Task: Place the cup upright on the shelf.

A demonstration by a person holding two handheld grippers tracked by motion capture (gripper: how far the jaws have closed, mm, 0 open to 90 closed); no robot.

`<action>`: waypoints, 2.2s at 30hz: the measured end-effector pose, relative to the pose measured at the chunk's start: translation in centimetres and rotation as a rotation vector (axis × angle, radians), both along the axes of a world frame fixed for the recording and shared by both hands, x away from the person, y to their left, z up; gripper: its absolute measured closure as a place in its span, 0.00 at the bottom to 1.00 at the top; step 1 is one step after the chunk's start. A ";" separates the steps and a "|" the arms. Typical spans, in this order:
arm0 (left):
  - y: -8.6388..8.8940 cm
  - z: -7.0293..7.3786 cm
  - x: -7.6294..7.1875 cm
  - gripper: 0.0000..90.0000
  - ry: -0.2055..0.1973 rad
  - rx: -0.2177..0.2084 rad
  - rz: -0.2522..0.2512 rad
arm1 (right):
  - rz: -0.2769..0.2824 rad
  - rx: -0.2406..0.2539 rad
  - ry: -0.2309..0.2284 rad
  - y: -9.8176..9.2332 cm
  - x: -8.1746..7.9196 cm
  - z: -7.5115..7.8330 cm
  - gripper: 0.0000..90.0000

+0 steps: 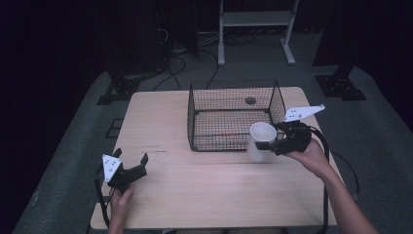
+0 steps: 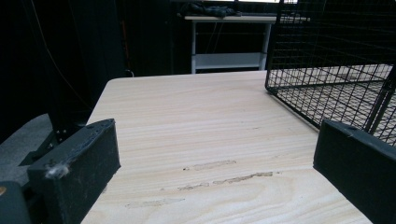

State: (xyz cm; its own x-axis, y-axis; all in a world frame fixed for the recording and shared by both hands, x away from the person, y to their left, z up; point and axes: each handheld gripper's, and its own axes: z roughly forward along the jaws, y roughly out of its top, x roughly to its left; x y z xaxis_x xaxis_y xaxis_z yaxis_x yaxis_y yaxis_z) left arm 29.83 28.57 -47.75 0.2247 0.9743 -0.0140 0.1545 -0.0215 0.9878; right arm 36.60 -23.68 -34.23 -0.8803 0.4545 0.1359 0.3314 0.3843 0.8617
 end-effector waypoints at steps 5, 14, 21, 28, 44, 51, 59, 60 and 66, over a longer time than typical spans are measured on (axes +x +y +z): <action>0.0 0.0 0.0 0.00 0.000 -0.001 -0.001 | -0.001 -0.007 -0.003 0.2 0.7 0.4 0.22; 0.0 0.0 0.0 0.00 -0.001 -0.002 -0.001 | 0.000 -0.002 0.001 0.8 2.5 1.1 0.22; 0.0 0.0 0.0 0.00 -0.002 0.000 -0.001 | -0.008 0.007 -0.004 1.1 3.6 2.0 0.22; 0.0 0.0 0.0 0.00 -0.002 0.002 -0.002 | -0.019 -0.003 -0.002 1.4 4.7 2.4 0.22; 0.0 0.0 0.0 0.00 0.000 -0.001 -0.002 | -0.028 -0.015 0.010 2.6 6.9 3.0 0.22; 0.1 0.0 0.0 0.00 0.000 -0.003 -0.004 | -0.037 -0.029 0.015 3.2 8.0 3.0 0.22; 0.1 0.0 0.0 0.00 0.000 -0.008 -0.004 | -0.052 -0.051 0.025 4.1 9.7 3.4 0.22; 0.1 0.0 0.0 0.00 -0.001 -0.008 -0.004 | -0.058 -0.048 0.024 4.3 10.0 3.4 0.22; 0.2 0.0 0.0 0.00 -0.002 -0.009 -0.008 | -0.078 -0.068 0.037 4.9 10.9 2.8 0.22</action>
